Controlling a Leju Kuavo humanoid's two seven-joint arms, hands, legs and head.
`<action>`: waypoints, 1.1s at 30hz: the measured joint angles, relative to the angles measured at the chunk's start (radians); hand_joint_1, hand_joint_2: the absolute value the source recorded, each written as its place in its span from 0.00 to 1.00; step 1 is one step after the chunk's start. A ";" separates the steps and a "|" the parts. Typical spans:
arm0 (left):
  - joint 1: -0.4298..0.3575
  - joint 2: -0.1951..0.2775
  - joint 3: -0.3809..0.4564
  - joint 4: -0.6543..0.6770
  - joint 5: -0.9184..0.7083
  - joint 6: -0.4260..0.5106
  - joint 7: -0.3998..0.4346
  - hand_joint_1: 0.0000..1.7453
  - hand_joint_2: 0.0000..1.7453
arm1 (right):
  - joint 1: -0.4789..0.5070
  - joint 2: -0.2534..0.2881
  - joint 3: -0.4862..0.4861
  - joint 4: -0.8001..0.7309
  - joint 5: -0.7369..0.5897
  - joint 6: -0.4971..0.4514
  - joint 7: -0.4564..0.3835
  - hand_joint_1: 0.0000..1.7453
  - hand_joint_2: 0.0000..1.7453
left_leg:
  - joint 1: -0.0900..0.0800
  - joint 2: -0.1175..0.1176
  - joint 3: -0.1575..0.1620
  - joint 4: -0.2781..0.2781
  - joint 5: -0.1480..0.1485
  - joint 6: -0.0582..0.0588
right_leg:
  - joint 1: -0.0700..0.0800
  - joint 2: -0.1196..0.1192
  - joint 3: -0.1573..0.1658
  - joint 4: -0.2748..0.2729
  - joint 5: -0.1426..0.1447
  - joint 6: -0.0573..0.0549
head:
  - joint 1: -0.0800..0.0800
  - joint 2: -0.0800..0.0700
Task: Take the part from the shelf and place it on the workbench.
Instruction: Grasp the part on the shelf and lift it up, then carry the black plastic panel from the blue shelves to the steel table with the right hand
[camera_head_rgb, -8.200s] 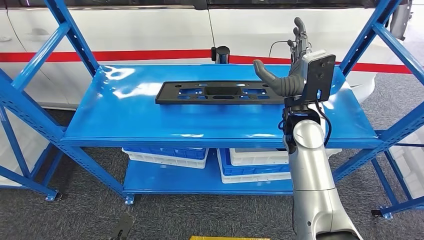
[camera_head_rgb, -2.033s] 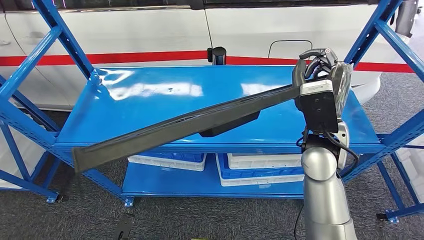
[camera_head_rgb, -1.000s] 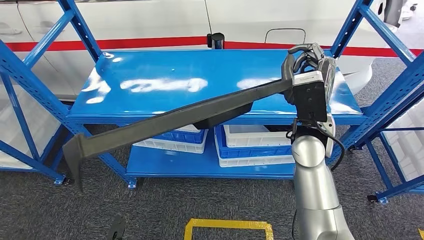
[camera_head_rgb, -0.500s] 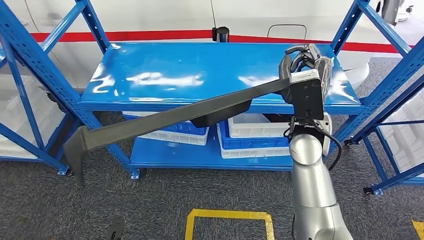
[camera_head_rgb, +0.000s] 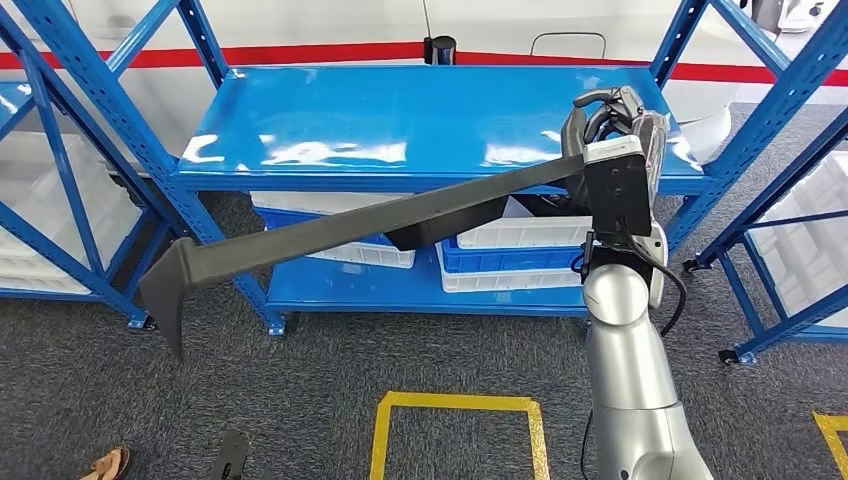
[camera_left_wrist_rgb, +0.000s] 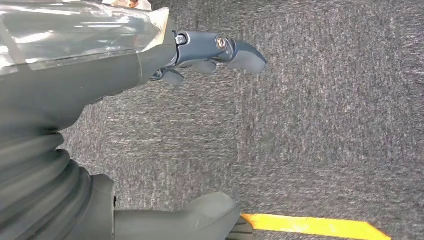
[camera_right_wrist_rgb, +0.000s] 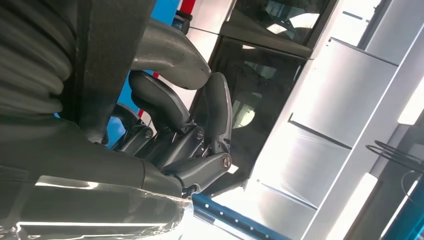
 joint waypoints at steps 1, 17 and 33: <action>0.001 0.000 0.002 0.000 0.000 0.000 0.000 0.00 1.00 | 0.000 0.001 0.000 0.001 0.000 0.000 0.000 1.00 1.00 | 0.003 -0.001 -0.012 0.029 -0.037 -0.007 | -0.005 -0.001 -0.011 -0.001 0.012 -0.009 | -0.003 0.000; 0.010 -0.003 0.010 0.001 -0.009 0.003 0.016 0.00 1.00 | 0.066 -0.003 -0.003 -0.011 0.013 -0.010 0.004 1.00 1.00 | 0.013 0.003 0.145 -0.025 -0.109 0.030 | -0.002 -0.004 -0.175 0.086 0.051 0.024 | -0.001 0.000; 0.045 0.003 0.008 0.001 -0.063 0.004 0.018 0.00 1.00 | 0.245 -0.025 -0.054 -0.112 0.025 -0.038 0.013 1.00 1.00 | 0.009 0.004 -0.034 0.109 -0.115 -0.014 | -0.007 -0.003 -0.002 -0.013 0.020 -0.014 | -0.004 0.000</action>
